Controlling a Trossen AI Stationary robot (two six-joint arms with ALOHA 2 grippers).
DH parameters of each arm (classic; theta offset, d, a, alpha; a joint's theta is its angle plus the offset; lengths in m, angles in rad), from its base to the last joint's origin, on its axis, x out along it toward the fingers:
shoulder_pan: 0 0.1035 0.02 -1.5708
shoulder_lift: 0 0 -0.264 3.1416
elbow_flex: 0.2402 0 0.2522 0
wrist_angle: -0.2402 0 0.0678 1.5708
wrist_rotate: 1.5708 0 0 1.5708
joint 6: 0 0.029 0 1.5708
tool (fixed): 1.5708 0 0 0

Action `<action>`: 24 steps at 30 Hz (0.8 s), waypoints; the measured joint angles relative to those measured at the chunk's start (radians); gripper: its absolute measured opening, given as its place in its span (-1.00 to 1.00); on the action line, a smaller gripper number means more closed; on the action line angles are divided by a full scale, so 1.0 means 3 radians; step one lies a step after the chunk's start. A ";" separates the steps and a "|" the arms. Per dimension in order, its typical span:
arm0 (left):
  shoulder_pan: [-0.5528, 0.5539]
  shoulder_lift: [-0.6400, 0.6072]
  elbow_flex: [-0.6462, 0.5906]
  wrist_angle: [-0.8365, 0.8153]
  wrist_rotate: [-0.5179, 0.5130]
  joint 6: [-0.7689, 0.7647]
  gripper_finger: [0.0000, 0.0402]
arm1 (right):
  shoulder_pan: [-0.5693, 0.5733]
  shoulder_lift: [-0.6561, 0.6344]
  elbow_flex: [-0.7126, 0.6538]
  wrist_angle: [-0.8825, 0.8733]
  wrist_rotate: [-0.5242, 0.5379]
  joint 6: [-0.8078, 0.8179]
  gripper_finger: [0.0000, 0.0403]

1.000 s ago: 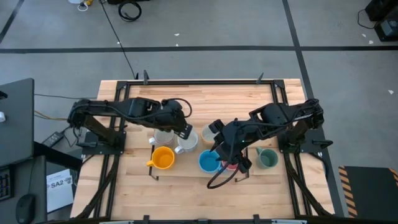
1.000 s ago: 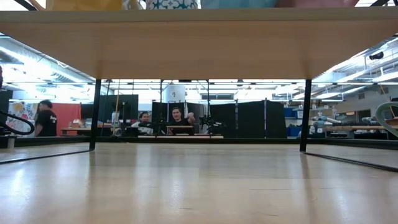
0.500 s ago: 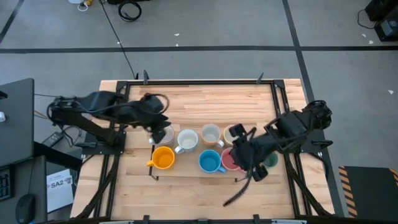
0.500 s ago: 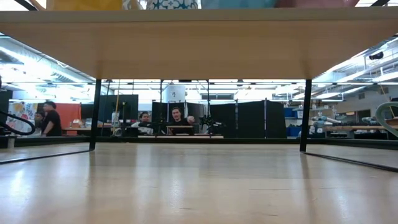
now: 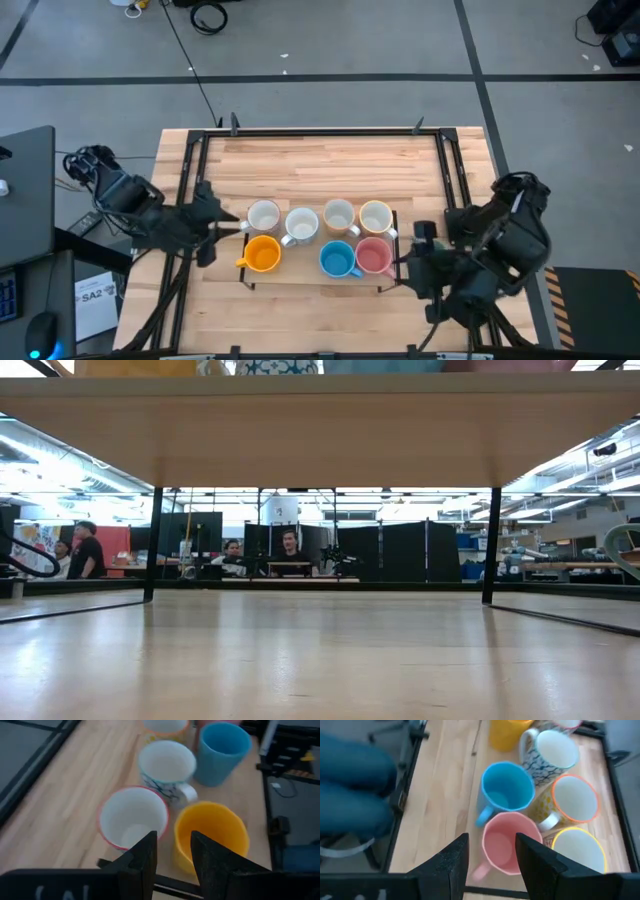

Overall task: Place coffee mugs
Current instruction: Put the green mug on the shelf

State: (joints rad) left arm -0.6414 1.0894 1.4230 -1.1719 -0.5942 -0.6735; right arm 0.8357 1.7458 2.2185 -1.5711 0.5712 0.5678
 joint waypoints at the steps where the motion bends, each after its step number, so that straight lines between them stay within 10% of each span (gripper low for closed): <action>1: -0.0049 -0.0041 -0.0078 0.0075 -0.0002 0.0016 -0.39 | 0.0044 0.0000 0.0000 0.0000 0.0106 0.0114 -0.17; 13: -0.0294 -0.0176 -0.0253 0.0601 -0.0127 0.0537 -0.39 | 0.0197 -0.0093 -0.0123 0.0013 0.0433 0.0962 -0.17; 24: -0.0293 -0.0173 -0.0253 0.0601 -0.0127 0.0713 -0.39 | 0.0381 -0.1650 -0.2062 -0.0005 0.0467 0.2986 -0.17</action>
State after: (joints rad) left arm -0.7292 1.0374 1.3472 -0.9916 -0.6323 -0.4595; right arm 0.9500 1.2510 1.6000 -1.5726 0.7114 1.4635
